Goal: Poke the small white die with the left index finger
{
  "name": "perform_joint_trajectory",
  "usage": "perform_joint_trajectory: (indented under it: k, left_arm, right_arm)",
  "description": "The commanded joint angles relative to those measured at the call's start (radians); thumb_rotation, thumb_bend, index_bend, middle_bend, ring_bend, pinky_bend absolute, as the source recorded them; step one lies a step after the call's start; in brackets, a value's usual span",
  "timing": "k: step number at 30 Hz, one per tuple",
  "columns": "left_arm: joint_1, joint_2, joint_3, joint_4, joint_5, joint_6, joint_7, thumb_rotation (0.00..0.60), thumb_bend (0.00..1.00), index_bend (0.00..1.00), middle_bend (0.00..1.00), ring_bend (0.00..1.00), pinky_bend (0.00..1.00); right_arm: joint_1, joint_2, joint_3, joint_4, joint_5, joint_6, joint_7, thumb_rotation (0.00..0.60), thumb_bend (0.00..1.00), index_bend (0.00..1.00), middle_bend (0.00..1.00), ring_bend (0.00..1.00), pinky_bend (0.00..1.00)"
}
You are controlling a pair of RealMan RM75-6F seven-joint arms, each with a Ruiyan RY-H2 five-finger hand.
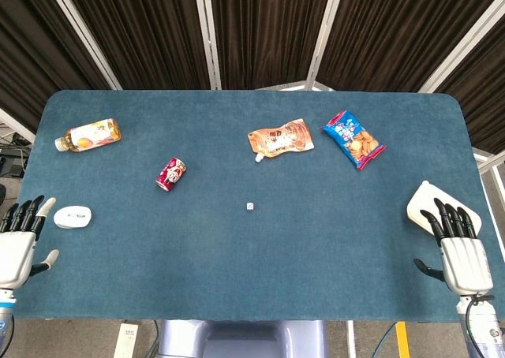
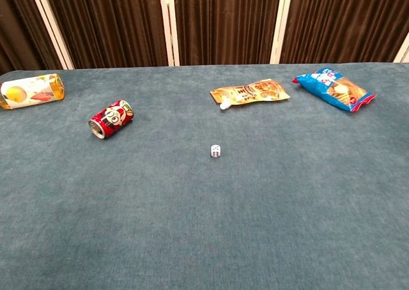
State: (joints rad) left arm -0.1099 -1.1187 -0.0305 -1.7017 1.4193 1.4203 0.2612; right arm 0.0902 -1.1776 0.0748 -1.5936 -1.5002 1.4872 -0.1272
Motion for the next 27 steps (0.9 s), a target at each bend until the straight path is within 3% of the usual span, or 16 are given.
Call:
perform_joint_trajectory:
  k: [1,6,7,8,10,11,12,15,20,27]
  left_arm:
    - [-0.001,-0.002,0.001,0.0,0.002,-0.002,0.003,0.6,0.28,0.0,0.0,0.0,0.0]
    - [-0.005,-0.008,0.0,-0.001,0.003,-0.003,0.013,0.6,0.28,0.0,0.0,0.0,0.0]
    - [-0.007,-0.01,-0.001,-0.001,0.004,-0.002,0.017,0.6,0.28,0.0,0.0,0.0,0.02]
    - [-0.009,-0.013,-0.003,-0.002,0.006,0.0,0.022,0.6,0.28,0.0,0.05,0.05,0.1]
    - [-0.014,-0.023,-0.009,-0.001,0.011,0.006,0.037,0.6,0.28,0.0,0.26,0.27,0.34]
    - [-0.019,-0.033,-0.015,-0.003,0.009,0.005,0.049,0.6,0.29,0.0,0.42,0.42,0.47]
    - [-0.025,-0.044,-0.022,-0.006,0.001,0.002,0.058,0.6,0.3,0.0,0.53,0.53,0.56]
    - [-0.051,-0.07,-0.039,-0.023,-0.025,-0.03,0.091,0.6,0.39,0.0,0.68,0.67,0.66]
    - [-0.134,-0.129,-0.071,-0.075,-0.079,-0.131,0.209,0.6,0.51,0.0,0.77,0.78,0.72]
    - [-0.276,-0.236,-0.122,-0.146,-0.292,-0.297,0.394,0.6,0.64,0.0,0.79,0.8,0.74]
  right_arm:
    - [-0.001,-0.001,-0.001,0.002,-0.001,0.001,0.0,0.6,0.0,0.14,0.0,0.0,0.0]
    - [-0.002,0.001,-0.003,0.005,0.002,-0.002,0.004,0.6,0.0,0.14,0.0,0.0,0.0]
    - [-0.002,0.001,-0.003,0.004,0.003,-0.003,0.006,0.6,0.0,0.14,0.0,0.0,0.0]
    - [-0.003,0.003,-0.002,0.002,0.004,-0.001,0.008,0.6,0.0,0.14,0.0,0.0,0.0]
    - [-0.003,0.004,0.0,-0.002,0.004,0.002,0.012,0.6,0.0,0.14,0.0,0.0,0.0]
    - [-0.004,0.005,0.002,-0.004,0.004,0.005,0.014,0.6,0.0,0.14,0.0,0.0,0.0]
    - [-0.004,0.006,0.003,-0.006,0.004,0.007,0.015,0.6,0.0,0.14,0.0,0.0,0.0]
    - [-0.005,0.007,0.003,-0.011,0.005,0.008,0.017,0.6,0.0,0.14,0.0,0.0,0.0]
    - [-0.004,0.014,0.008,-0.024,0.005,0.01,0.029,0.6,0.01,0.14,0.0,0.0,0.0]
    - [-0.006,0.033,0.015,-0.042,0.017,0.008,0.068,0.6,0.02,0.14,0.0,0.0,0.0]
